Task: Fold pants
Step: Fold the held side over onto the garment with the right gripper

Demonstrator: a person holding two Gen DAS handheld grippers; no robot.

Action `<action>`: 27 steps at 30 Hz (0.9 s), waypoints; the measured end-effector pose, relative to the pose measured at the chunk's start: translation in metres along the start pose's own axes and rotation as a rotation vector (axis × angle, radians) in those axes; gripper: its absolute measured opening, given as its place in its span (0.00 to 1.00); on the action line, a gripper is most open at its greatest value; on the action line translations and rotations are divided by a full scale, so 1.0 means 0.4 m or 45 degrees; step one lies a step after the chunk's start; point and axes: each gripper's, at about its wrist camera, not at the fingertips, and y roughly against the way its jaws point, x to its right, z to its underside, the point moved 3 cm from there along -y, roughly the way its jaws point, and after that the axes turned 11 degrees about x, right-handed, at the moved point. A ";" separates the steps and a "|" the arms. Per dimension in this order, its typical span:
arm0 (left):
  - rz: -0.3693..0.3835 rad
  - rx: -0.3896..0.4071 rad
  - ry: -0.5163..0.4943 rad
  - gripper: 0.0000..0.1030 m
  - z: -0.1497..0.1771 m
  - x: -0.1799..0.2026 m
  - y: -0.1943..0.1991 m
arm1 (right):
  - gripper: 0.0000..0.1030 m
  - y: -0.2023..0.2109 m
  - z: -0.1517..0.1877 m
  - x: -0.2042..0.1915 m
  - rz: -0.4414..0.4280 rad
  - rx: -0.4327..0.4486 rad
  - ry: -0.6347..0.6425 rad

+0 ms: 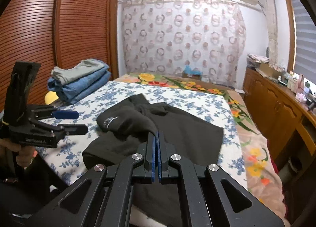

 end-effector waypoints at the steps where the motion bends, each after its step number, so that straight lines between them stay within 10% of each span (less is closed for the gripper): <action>1: 0.007 -0.005 -0.011 0.59 -0.001 0.010 -0.005 | 0.00 0.005 0.003 0.006 0.007 0.000 -0.006; 27: 0.026 -0.167 -0.052 0.59 0.100 0.071 -0.082 | 0.00 0.056 0.207 0.121 0.107 -0.218 -0.173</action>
